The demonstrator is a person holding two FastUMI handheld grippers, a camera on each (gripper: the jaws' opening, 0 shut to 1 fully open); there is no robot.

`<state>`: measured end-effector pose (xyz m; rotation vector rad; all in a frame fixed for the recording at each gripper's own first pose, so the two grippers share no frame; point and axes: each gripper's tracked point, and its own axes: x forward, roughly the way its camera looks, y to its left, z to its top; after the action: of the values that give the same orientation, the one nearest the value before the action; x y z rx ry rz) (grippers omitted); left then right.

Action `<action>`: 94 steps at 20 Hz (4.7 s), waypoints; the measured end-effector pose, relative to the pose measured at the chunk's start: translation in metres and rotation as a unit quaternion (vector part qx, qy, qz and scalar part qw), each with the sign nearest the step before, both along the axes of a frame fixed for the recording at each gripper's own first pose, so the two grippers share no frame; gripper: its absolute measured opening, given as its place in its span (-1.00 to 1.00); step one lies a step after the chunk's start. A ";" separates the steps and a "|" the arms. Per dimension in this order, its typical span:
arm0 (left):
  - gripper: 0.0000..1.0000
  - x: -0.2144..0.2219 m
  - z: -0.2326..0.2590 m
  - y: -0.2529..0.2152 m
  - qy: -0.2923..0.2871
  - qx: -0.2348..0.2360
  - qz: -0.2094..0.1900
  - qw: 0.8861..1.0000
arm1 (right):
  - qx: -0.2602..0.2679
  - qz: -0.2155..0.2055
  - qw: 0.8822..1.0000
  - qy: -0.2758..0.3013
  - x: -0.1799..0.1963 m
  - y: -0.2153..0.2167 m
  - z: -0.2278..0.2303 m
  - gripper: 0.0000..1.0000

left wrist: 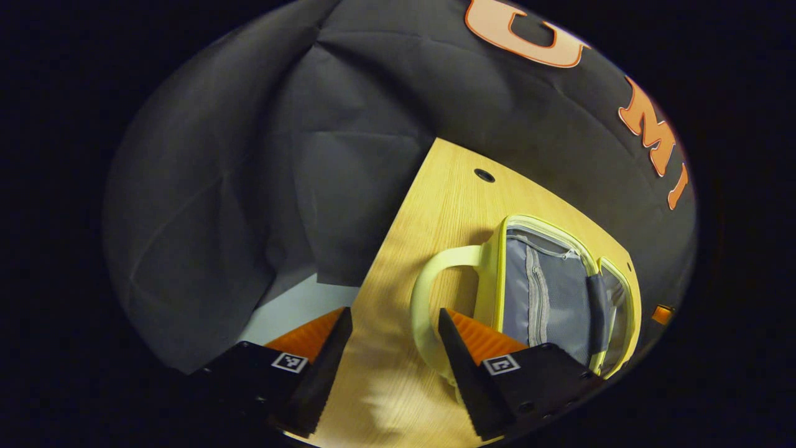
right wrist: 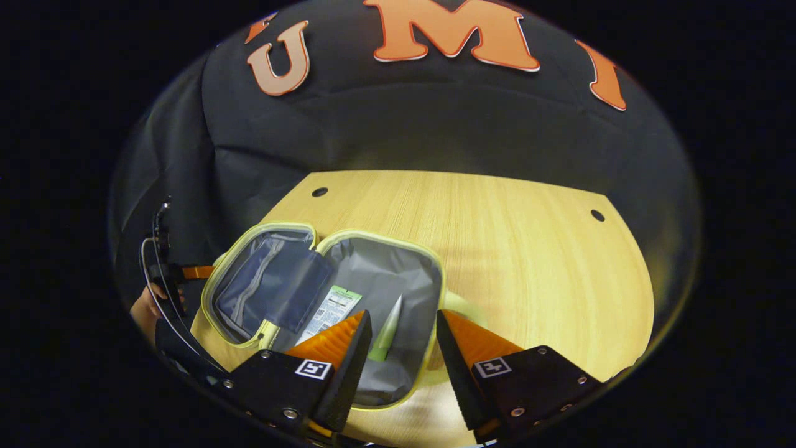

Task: First open the suitcase, pack the skin care products into it, and then close the suitcase.

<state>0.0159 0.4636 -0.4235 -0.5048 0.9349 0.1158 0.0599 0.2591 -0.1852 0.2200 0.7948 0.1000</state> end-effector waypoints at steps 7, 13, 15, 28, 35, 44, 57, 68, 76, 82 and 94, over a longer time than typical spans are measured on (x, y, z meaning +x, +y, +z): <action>-0.71 0.025 -0.002 -0.013 -0.006 -0.005 -0.032 0.999 | -0.001 -0.032 0.998 -0.046 -0.014 -0.037 0.038 0.41; -0.92 0.028 0.071 -0.010 -0.062 0.061 -0.042 0.995 | -0.055 -0.041 0.994 -0.085 -0.020 -0.074 0.051 0.46; -0.94 0.032 0.106 -0.012 -0.087 0.080 -0.047 0.992 | -0.065 -0.041 0.991 -0.105 -0.016 -0.083 0.064 0.52; -0.94 0.036 0.309 -0.122 -0.230 0.119 -0.079 0.963 | -0.066 -0.006 0.981 -0.180 0.000 -0.120 0.106 0.78; -0.94 0.035 0.366 -0.233 -0.264 0.131 -0.130 0.947 | -0.070 0.026 0.976 -0.205 -0.001 -0.140 0.108 0.84; -0.94 0.031 0.362 -0.401 -0.259 0.092 -0.212 0.938 | -0.064 0.046 0.975 -0.208 -0.021 -0.176 0.093 0.88; -0.87 0.016 0.264 -0.524 -0.181 0.116 -0.305 0.928 | -0.054 0.036 0.978 -0.198 -0.042 -0.225 0.075 0.88; 0.85 0.030 0.335 -0.547 -0.283 0.128 -0.227 0.923 | -0.064 -0.007 0.965 -0.253 -0.039 -0.255 0.106 0.89; 0.92 0.042 0.425 -0.519 -0.397 0.116 -0.108 0.904 | -0.074 -0.041 0.944 -0.320 -0.032 -0.270 0.146 0.87; 0.92 0.042 0.442 -0.512 -0.417 0.113 -0.072 0.899 | -0.082 -0.040 0.938 -0.334 -0.035 -0.269 0.153 0.87; 0.93 0.039 0.443 -0.525 -0.435 0.149 -0.062 0.886 | -0.084 -0.016 0.934 -0.346 -0.041 -0.265 0.150 0.89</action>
<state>0.0545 -0.0611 0.0199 -0.1629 0.0545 -0.0845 0.0184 -0.0056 -0.0354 0.0252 0.0936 0.0704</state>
